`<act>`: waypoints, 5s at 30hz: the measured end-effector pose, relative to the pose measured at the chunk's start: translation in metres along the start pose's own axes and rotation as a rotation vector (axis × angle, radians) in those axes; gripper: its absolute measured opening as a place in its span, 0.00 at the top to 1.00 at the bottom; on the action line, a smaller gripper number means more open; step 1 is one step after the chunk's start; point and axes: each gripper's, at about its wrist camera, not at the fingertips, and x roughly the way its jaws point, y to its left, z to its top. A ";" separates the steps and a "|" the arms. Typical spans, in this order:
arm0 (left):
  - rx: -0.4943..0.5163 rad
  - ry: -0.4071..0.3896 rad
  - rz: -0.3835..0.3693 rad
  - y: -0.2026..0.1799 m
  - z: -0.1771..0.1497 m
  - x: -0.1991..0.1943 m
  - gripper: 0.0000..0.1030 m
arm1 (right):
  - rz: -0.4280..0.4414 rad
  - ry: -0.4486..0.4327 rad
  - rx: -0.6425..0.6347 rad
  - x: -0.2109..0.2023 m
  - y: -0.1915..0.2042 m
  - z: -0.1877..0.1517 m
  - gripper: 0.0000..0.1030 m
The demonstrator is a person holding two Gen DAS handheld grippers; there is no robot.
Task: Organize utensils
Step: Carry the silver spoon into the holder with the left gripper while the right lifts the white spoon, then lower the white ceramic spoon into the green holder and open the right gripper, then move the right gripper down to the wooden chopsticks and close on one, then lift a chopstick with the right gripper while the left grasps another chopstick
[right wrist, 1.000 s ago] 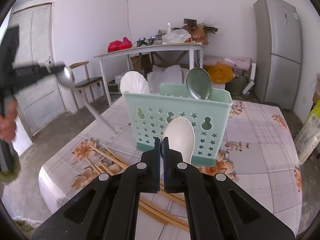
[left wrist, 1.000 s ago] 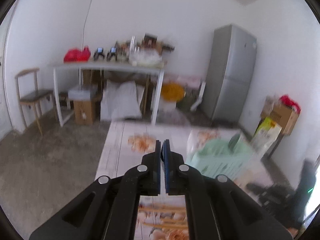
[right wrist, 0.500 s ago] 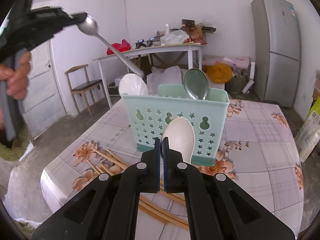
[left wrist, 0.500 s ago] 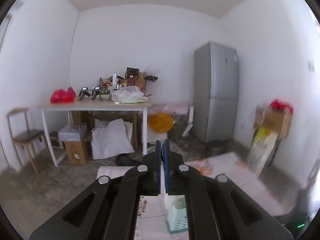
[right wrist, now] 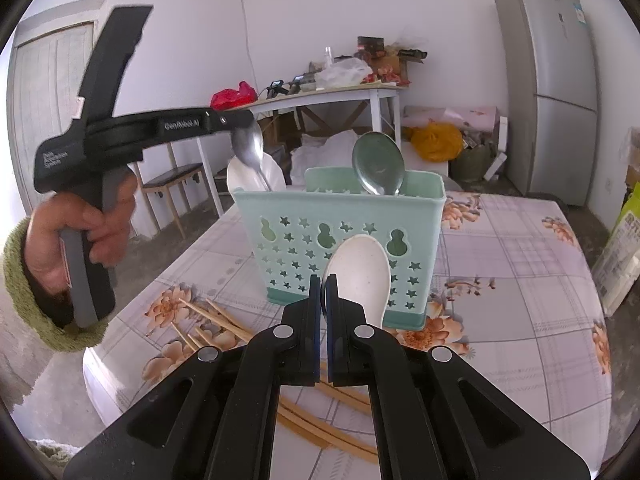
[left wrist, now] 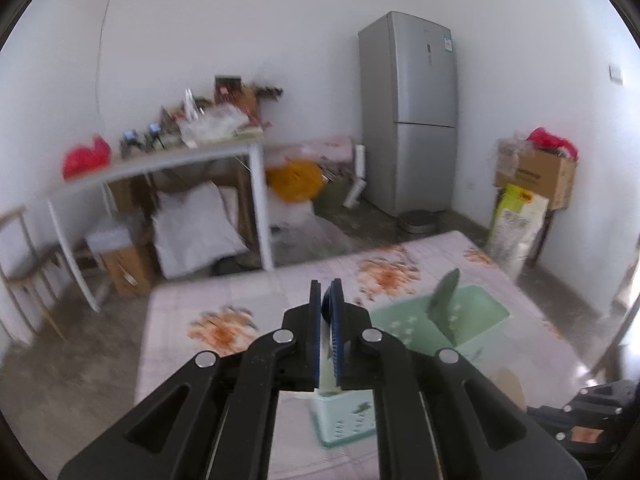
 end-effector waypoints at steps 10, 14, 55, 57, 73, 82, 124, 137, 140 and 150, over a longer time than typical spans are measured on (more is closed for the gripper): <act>-0.161 -0.024 -0.086 0.022 -0.003 -0.014 0.77 | 0.003 -0.036 0.053 -0.012 -0.011 0.007 0.99; -0.188 -0.049 -0.065 0.028 -0.008 -0.035 0.57 | 0.015 -0.079 0.074 -0.023 -0.020 0.019 0.99; -0.333 0.184 0.065 0.065 -0.139 -0.053 0.14 | 0.254 -0.160 0.278 0.045 -0.084 0.081 0.95; -0.328 0.182 0.069 0.063 -0.138 -0.055 0.13 | 0.244 -0.149 0.280 0.040 -0.086 0.077 0.91; -0.265 0.207 0.064 0.040 -0.140 -0.072 0.11 | 0.142 -0.099 0.370 -0.028 -0.102 0.027 0.53; -0.226 0.333 -0.131 -0.002 -0.164 -0.072 0.18 | 0.166 0.375 0.028 0.070 -0.016 -0.008 0.53; -0.181 0.467 0.048 0.000 -0.180 -0.022 0.67 | 0.149 0.568 0.297 0.062 -0.012 -0.070 0.91; -0.074 0.471 0.140 0.002 -0.186 -0.028 0.67 | 0.156 0.545 0.342 0.051 -0.027 -0.073 0.91; -0.058 0.469 0.140 0.006 -0.186 -0.028 0.74 | 0.155 0.543 0.340 0.049 -0.029 -0.073 0.91; -0.035 0.489 0.114 0.025 -0.182 -0.026 0.89 | 0.140 0.571 0.281 0.045 -0.024 -0.071 0.91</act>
